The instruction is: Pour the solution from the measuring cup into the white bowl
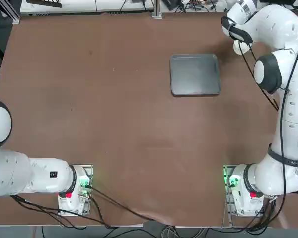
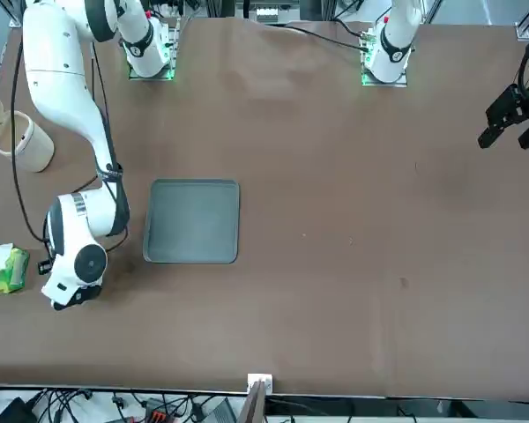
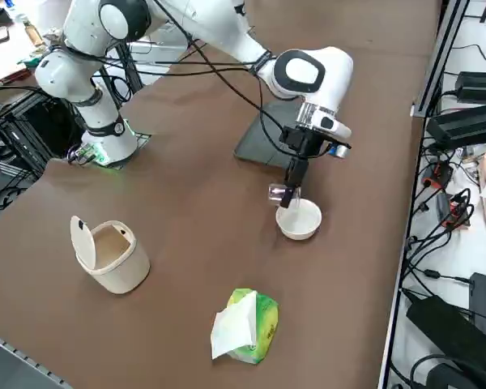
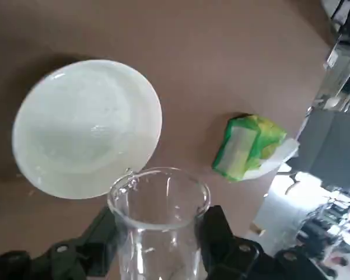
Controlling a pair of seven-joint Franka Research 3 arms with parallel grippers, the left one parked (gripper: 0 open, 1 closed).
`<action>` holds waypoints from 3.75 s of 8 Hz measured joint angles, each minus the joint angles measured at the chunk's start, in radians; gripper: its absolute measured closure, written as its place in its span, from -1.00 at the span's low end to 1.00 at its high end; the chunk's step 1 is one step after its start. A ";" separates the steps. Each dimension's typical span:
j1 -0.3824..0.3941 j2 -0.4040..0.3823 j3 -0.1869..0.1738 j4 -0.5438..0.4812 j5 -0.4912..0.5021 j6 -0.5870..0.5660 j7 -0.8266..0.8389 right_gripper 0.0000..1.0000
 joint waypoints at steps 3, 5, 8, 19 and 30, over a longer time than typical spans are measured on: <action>-0.004 -0.073 -0.006 -0.005 0.125 -0.043 0.200 -0.47; -0.004 -0.194 -0.007 -0.123 0.138 -0.053 0.381 -0.47; 0.037 -0.455 -0.001 -0.464 0.130 -0.002 0.736 -0.47; 0.285 -0.319 0.008 -0.933 -0.385 -0.058 2.320 -0.47; 0.286 -0.220 0.003 -0.905 -0.339 -0.100 2.515 -0.47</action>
